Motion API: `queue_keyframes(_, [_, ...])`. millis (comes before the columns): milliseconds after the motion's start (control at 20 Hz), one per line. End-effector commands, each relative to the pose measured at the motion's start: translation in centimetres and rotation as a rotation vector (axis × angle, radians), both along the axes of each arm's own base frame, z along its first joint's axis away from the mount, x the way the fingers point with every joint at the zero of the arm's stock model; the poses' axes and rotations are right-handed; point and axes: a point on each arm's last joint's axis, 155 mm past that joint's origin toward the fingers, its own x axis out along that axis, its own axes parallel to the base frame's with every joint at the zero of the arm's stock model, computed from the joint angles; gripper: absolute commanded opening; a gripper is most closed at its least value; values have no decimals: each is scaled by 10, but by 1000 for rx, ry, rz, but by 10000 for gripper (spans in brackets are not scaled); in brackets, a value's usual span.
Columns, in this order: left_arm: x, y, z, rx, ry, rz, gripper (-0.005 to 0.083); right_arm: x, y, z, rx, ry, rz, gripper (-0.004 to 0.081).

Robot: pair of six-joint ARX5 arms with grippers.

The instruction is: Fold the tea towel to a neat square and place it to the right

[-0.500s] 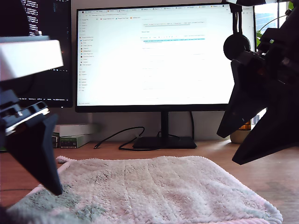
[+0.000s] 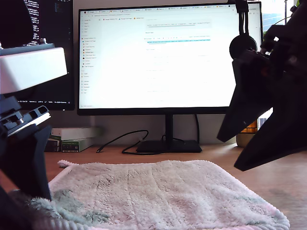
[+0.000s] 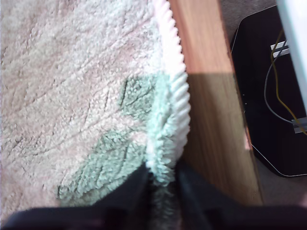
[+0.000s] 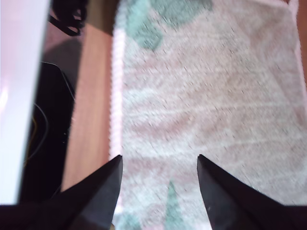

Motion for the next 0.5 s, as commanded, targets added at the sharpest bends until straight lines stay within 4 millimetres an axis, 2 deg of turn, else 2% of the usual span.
queue_keyframes(0, [-6, -1, -1, -2, 19, -10, -24, -7, 2, -3, 1, 9, 20, 455])
queue_keyframes(450, [3, -28, 42, -101, 58, 17, -24, -16, 7, -8, 2, 52, 35, 465])
